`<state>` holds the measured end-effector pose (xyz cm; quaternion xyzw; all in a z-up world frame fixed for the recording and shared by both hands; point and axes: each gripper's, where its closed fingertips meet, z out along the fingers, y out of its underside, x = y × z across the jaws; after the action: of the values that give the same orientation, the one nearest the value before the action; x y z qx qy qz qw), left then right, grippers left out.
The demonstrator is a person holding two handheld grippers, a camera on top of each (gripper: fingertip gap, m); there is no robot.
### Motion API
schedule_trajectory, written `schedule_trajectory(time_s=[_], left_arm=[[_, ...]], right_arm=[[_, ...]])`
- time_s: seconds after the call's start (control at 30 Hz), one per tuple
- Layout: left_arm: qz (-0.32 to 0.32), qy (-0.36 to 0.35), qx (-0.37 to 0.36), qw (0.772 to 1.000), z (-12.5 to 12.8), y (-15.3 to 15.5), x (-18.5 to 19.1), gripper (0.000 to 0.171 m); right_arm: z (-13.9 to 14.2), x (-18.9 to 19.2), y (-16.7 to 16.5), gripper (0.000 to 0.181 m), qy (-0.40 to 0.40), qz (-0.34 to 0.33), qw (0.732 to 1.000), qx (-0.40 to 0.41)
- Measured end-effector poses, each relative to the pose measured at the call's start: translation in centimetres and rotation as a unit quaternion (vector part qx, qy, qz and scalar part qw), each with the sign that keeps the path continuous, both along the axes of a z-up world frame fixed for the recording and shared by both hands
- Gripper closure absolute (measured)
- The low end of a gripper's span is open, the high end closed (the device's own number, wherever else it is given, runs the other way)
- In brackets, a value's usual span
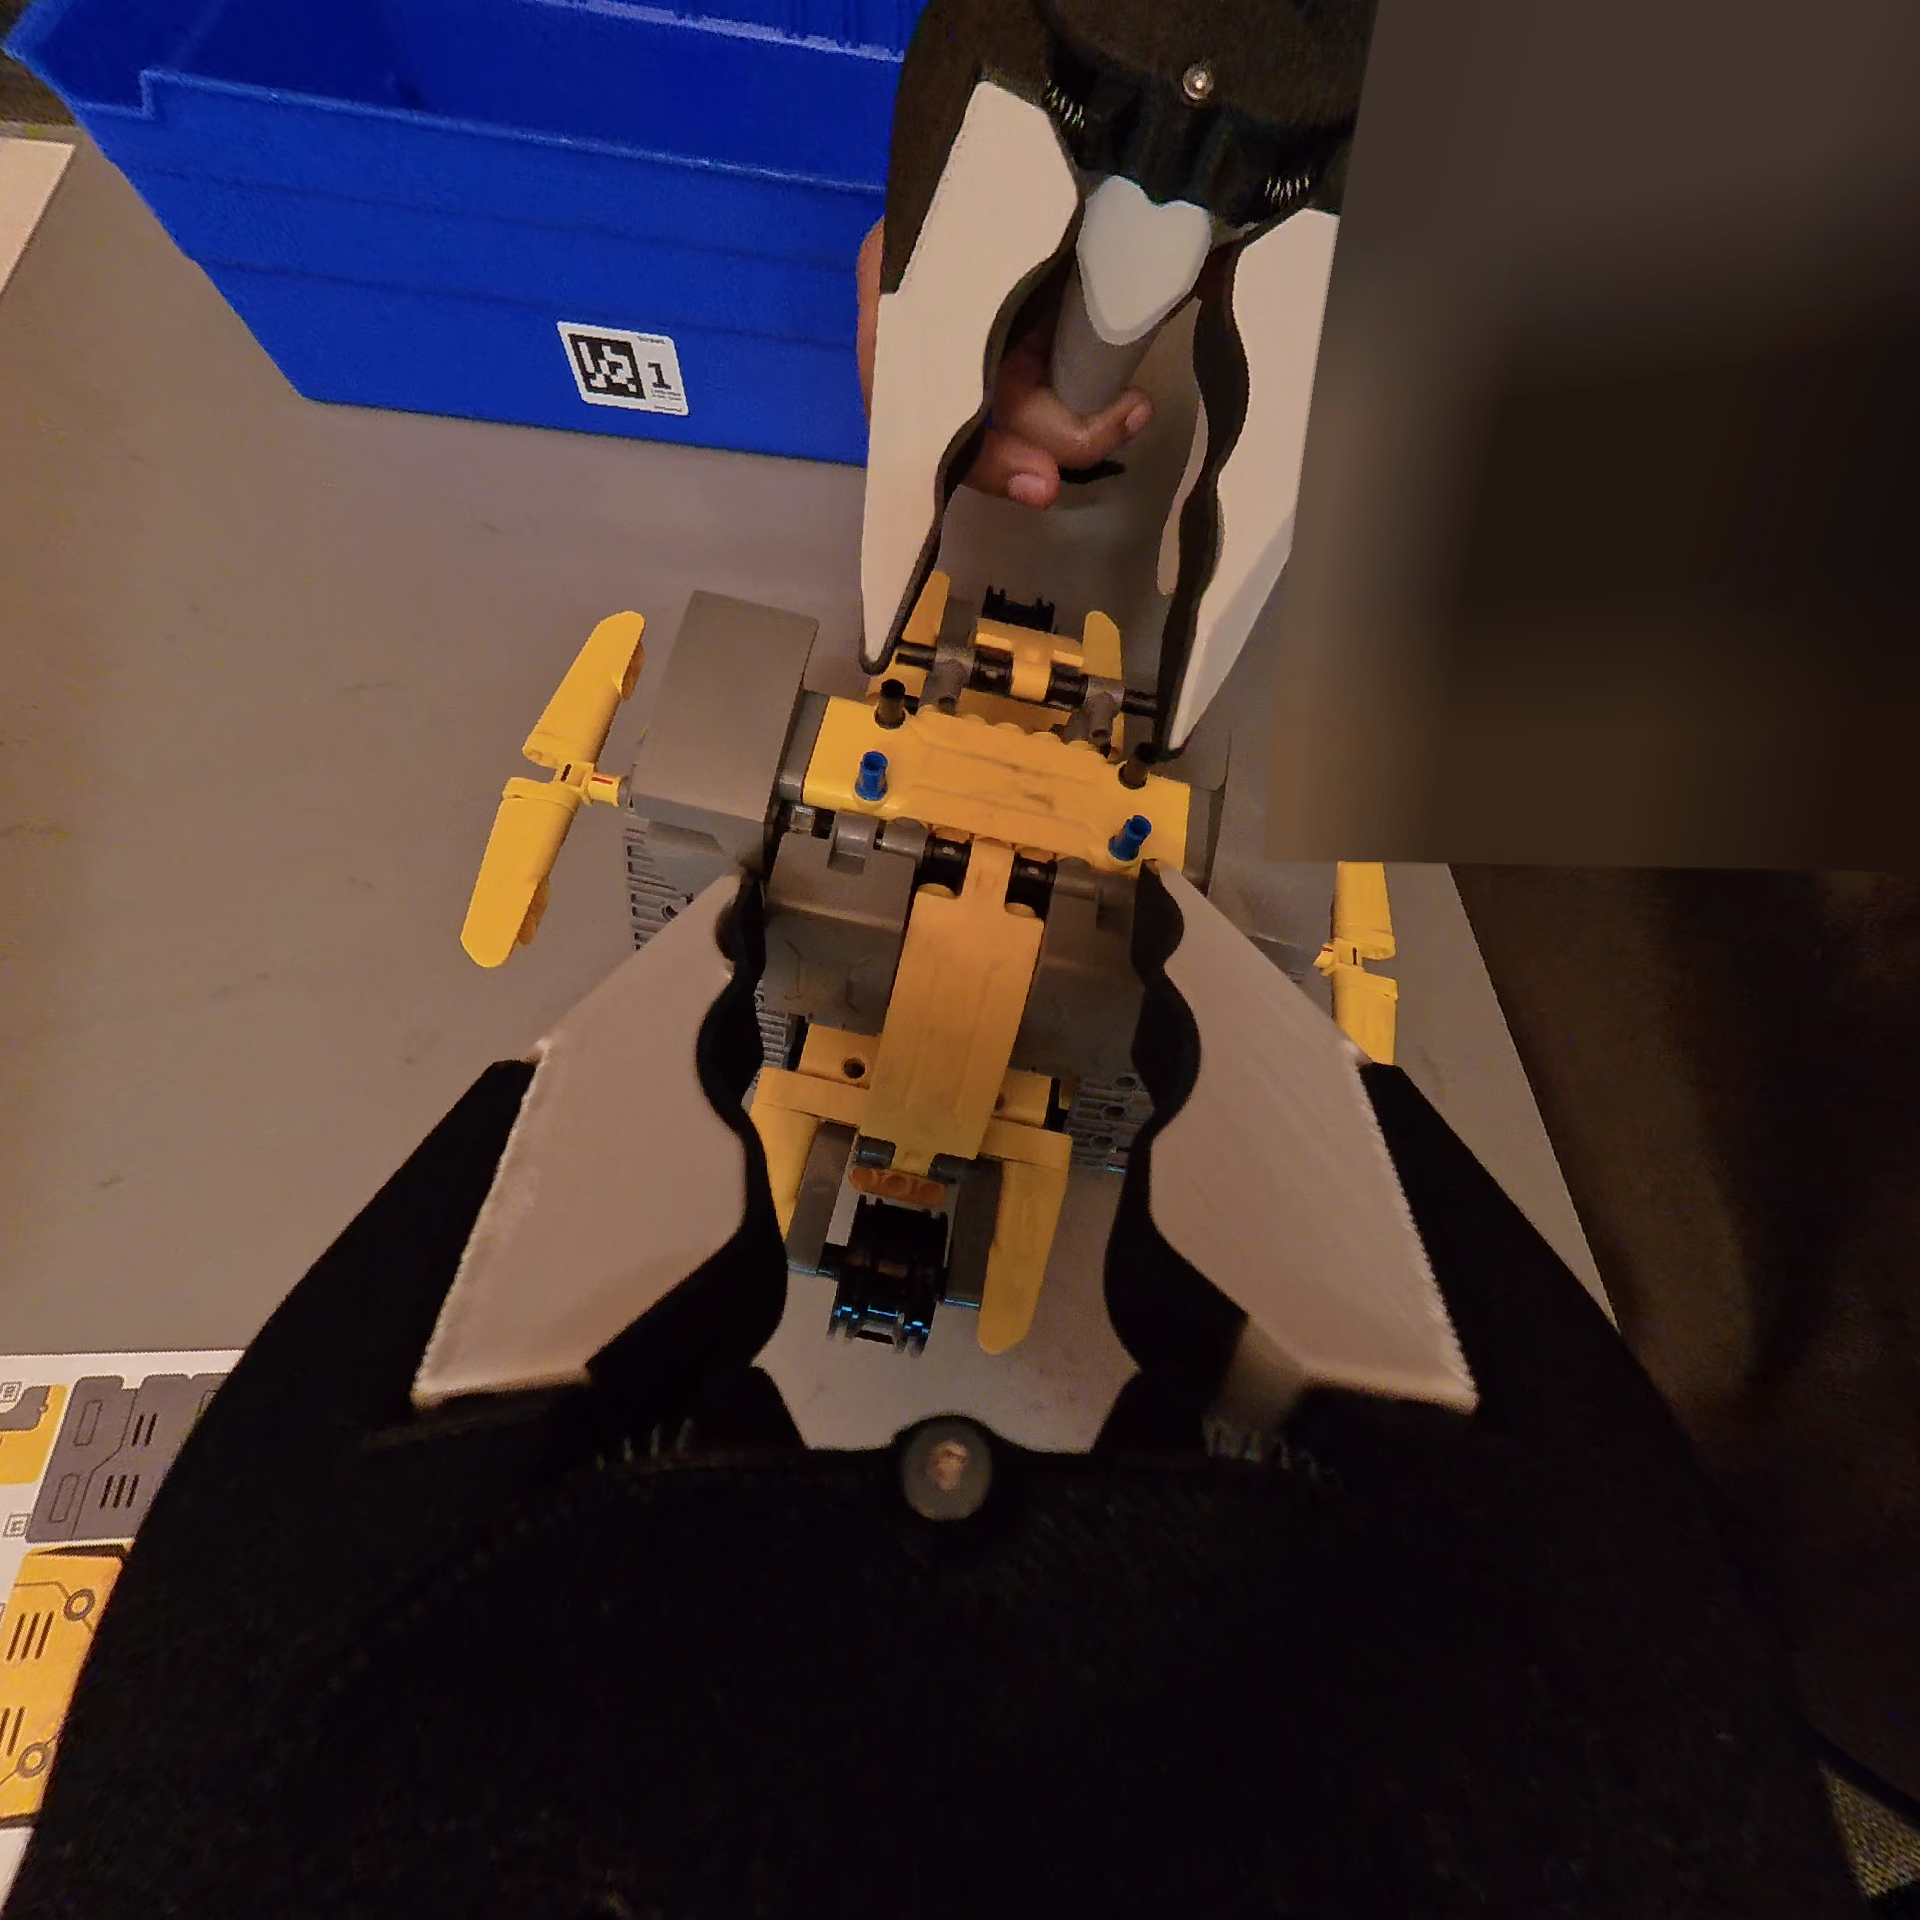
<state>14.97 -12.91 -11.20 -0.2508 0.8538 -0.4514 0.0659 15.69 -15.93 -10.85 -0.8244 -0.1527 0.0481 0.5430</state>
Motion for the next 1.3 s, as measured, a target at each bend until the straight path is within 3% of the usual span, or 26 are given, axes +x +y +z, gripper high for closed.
schedule_trajectory(time_s=[0.4,0.8,1.03,1.3], left_arm=[[0.001,-0.001,0.001,1.0,-0.01,-0.06,0.02,0.102],[0.004,-0.001,0.008,1.0,-0.04,-0.08,0.01,0.102],[0.007,-0.001,0.007,1.0,-0.04,-0.1,0.01,0.102],[0.007,-0.005,0.01,1.0,-0.02,-0.09,0.01,0.102]], right_arm=[[-0.08,0.33,0.01,0.125,-0.004,-0.003,1.0,0.001],[-0.13,0.4,0.47,0.125,-0.074,-0.031,0.993,-0.087],[-0.27,0.42,0.32,0.125,-0.077,-0.054,0.988,-0.125],[-0.5,0.24,0.4,0.125,-0.052,-0.015,0.984,-0.169]])
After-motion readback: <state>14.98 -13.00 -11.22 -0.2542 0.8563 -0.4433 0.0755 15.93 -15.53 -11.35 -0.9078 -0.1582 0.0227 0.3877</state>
